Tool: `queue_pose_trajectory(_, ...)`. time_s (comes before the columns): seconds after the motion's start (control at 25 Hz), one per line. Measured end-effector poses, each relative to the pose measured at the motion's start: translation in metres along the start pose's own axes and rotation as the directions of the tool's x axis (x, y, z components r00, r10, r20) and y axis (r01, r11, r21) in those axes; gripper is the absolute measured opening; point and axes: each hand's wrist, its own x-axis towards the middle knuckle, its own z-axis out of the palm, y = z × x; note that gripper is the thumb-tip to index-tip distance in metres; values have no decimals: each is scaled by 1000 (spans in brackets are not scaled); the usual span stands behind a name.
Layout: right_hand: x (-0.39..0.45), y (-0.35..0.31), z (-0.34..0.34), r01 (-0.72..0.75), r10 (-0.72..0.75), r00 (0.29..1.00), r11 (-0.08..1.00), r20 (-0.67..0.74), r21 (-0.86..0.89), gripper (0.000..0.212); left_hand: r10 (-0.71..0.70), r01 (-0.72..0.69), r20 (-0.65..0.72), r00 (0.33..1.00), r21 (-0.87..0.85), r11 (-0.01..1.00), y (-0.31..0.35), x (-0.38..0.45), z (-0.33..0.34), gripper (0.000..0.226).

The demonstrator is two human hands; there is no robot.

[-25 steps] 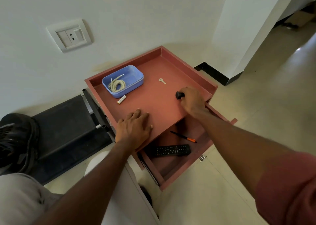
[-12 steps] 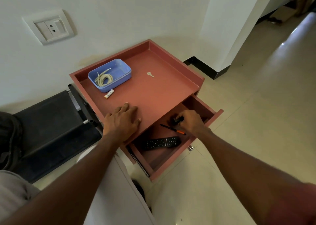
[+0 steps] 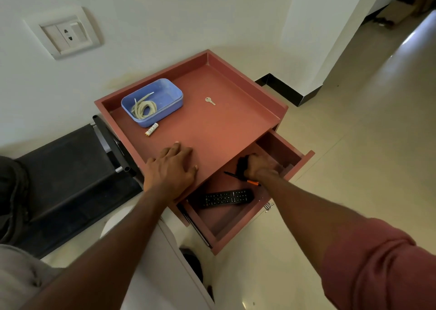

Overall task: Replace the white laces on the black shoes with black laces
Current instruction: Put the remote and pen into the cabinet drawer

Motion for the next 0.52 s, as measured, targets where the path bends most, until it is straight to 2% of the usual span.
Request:
queue_pose_trajectory(0.12, -27, -7, -13, -79, 93, 968, 994, -231, 71, 13, -3, 3, -38, 999, -18, 1000, 1, -3, -3, 64)
queue_pose_trajectory(0.2, -49, -17, -24, -67, 146, 896, 978, -418, 198, 7, -63, 56, -160, 985, -50, 997, 4, -7, -5, 61)
queue_pose_trajectory(0.24, -60, -25, -30, -12, 134, 859, 970, -494, 242, 10, -137, 121, -225, 965, -82, 989, 6, -9, -7, 62)
queue_pose_trajectory(0.28, -69, -33, -36, 72, 86, 835, 962, -543, 263, 12, -247, 215, -265, 932, -143, 966, 8, -10, -7, 66)
queue_pose_trajectory(0.36, -73, -59, -46, 311, -131, 811, 922, -570, 230, 10, -466, 393, -226, 855, -304, 868, 6, -8, -11, 80)
queue_pose_trajectory(0.44, -59, -92, -48, 522, -392, 761, 844, -517, 128, 14, -539, 441, -155, 828, -414, 797, 2, -2, -10, 84)
queue_pose_trajectory(0.52, -32, -130, -45, 612, -542, 741, 788, -397, 66, 37, -549, 406, -171, 818, -505, 762, -2, 5, -6, 78)
